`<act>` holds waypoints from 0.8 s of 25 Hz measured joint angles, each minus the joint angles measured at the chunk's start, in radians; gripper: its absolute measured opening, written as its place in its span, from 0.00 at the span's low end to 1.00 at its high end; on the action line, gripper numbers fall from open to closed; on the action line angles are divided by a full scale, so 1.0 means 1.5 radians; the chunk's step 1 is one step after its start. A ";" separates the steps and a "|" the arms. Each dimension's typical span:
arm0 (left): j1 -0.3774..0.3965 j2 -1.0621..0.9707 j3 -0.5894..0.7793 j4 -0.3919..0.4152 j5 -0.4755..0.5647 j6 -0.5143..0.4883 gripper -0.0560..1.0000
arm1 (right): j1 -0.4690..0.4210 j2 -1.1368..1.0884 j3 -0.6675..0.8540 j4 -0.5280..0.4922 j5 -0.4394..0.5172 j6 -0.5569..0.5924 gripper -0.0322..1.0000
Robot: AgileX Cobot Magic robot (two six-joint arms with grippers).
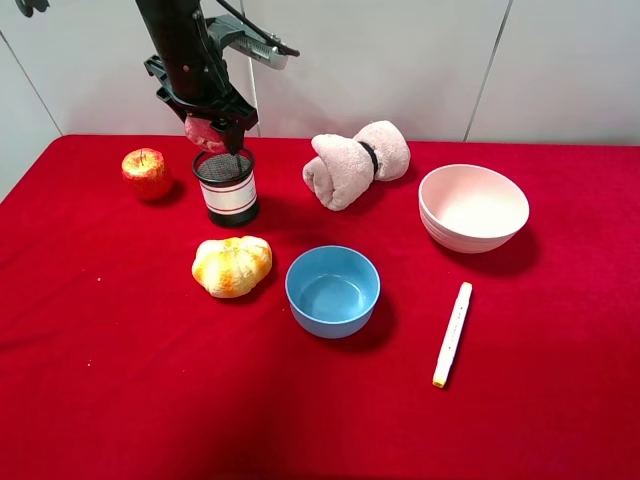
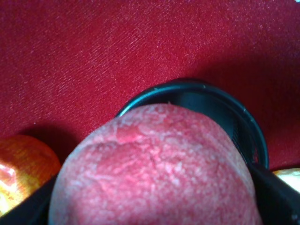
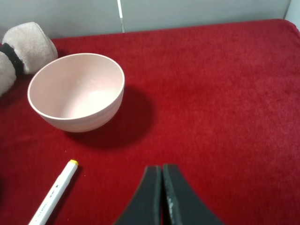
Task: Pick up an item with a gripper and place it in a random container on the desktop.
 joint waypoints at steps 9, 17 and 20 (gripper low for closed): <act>0.000 0.001 0.000 0.000 0.000 0.000 0.82 | 0.000 0.000 0.000 0.000 0.000 0.000 0.00; 0.000 0.001 -0.001 0.000 -0.001 0.000 0.90 | 0.000 0.000 0.000 0.000 0.000 0.000 0.00; 0.000 0.001 -0.001 0.000 -0.001 0.000 0.90 | 0.000 0.000 0.000 0.000 0.000 0.000 0.00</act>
